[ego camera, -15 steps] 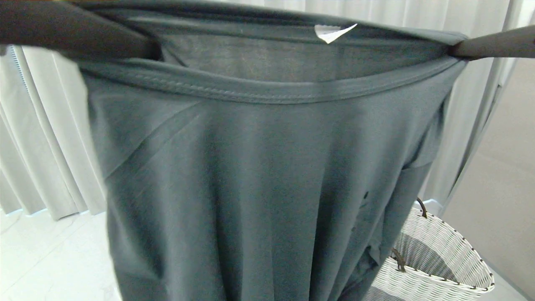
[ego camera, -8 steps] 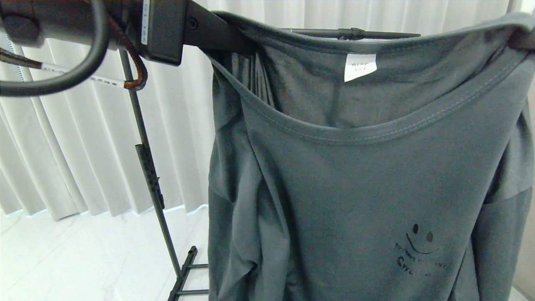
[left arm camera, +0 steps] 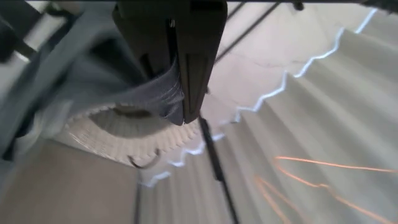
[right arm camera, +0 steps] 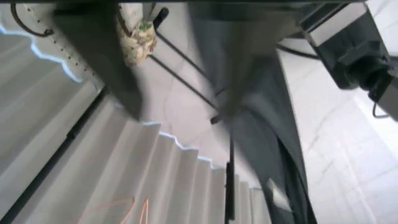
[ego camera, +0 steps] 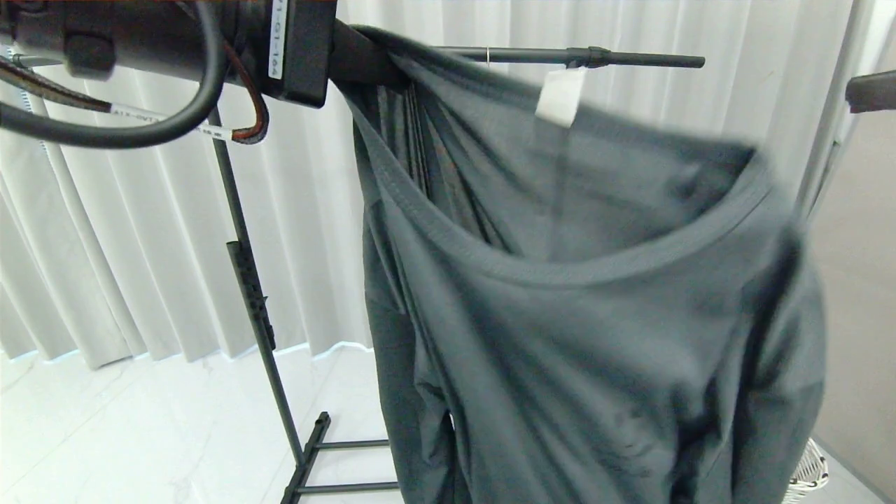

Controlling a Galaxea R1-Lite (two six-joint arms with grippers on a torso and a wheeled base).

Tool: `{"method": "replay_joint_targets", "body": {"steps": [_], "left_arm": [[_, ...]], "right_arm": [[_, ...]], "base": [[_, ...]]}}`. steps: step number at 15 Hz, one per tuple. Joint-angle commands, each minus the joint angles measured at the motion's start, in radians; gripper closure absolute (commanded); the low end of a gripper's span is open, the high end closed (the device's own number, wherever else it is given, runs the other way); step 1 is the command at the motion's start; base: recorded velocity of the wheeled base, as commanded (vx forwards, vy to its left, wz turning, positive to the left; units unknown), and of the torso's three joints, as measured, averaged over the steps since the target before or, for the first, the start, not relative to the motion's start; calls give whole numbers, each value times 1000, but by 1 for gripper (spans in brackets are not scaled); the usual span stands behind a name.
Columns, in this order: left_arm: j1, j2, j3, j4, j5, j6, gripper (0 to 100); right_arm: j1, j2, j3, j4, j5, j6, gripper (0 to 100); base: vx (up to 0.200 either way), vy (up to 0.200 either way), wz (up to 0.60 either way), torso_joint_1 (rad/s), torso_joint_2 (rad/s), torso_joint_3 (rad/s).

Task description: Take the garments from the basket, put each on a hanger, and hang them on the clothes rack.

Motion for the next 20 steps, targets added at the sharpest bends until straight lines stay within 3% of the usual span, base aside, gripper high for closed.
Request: {"method": "replay_joint_targets", "body": {"steps": [1, 3, 4, 7, 9, 12, 16, 20], "left_arm": [[12, 12, 0, -15, 29, 3, 100], [23, 15, 0, -20, 87, 6, 100], [35, 14, 0, -20, 113, 11, 100], [145, 6, 0, -18, 196, 98, 100], [245, 0, 1, -18, 205, 156, 100], [282, -17, 24, -18, 207, 152, 100], [313, -77, 118, -20, 207, 159, 100], [340, -130, 212, -20, 208, 159, 100]], "right_arm": [[-2, -23, 43, 0, 1, -2, 0], [-10, -68, 102, 2, -1, -3, 0], [-54, -74, 118, 8, -15, -5, 0], [-269, -57, 126, 97, -177, -100, 0], [-392, -52, 144, 95, -196, -160, 0], [-522, -52, 171, 92, -268, -272, 0], [-543, -54, 172, 92, -295, -284, 0], [-543, -52, 172, 91, -268, -184, 0]], "base": [[0, 0, 0, 0, 0, 0], [0, 0, 0, 0, 0, 0], [0, 0, 0, 0, 0, 0], [0, 0, 0, 0, 0, 0], [0, 0, 0, 0, 0, 0], [0, 0, 0, 0, 0, 0], [0, 0, 0, 0, 0, 0], [0, 0, 0, 57, -99, -35]]}}
